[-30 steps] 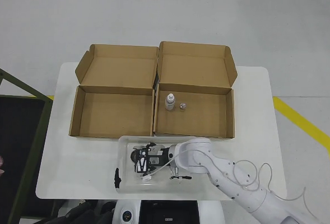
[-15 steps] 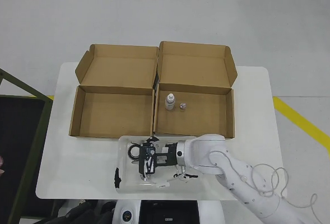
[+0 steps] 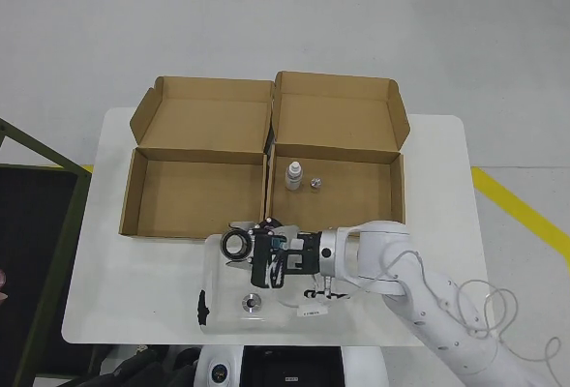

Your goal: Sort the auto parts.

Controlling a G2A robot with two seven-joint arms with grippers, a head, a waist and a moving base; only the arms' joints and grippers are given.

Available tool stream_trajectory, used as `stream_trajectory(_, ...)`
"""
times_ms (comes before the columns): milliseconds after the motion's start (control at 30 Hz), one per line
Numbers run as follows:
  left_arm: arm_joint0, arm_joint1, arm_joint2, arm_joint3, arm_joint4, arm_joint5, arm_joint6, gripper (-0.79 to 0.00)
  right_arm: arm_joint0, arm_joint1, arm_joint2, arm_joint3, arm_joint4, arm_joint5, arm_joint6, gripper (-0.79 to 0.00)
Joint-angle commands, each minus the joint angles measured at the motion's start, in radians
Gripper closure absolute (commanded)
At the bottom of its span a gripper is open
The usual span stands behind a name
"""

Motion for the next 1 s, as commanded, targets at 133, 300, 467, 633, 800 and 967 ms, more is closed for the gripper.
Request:
stream_trajectory(133, 0.0, 0.0, 0.0, 0.0, 0.0, 0.0, 0.0, -0.785, 0.024, -0.006, -0.002, 0.018, 0.017, 0.016, -0.011, 0.0)
stream_trajectory(300, 0.0, 0.0, 0.0, 0.0, 0.0, 0.0, 0.0, -0.785, 0.059, -0.014, -0.011, 0.05, 0.032, 0.036, -0.018, 0.0)
stream_trajectory(467, 0.0, 0.0, 0.0, 0.0, 0.0, 0.0, 0.0, -0.785, 0.11, -0.029, -0.035, 0.113, 0.045, 0.064, -0.029, 0.0)
stream_trajectory(633, 0.0, 0.0, 0.0, 0.0, 0.0, 0.0, 0.0, -0.785, 0.159, -0.046, -0.069, 0.167, 0.043, 0.088, -0.021, 0.0)
stream_trajectory(800, 0.0, 0.0, 0.0, 0.0, 0.0, 0.0, 0.0, -0.785, 0.217, -0.068, -0.105, 0.244, 0.053, 0.115, -0.017, 0.0)
stream_trajectory(967, 0.0, 0.0, 0.0, 0.0, 0.0, 0.0, 0.0, -0.785, 0.282, -0.093, -0.141, 0.333, 0.057, 0.147, -0.016, 0.0)
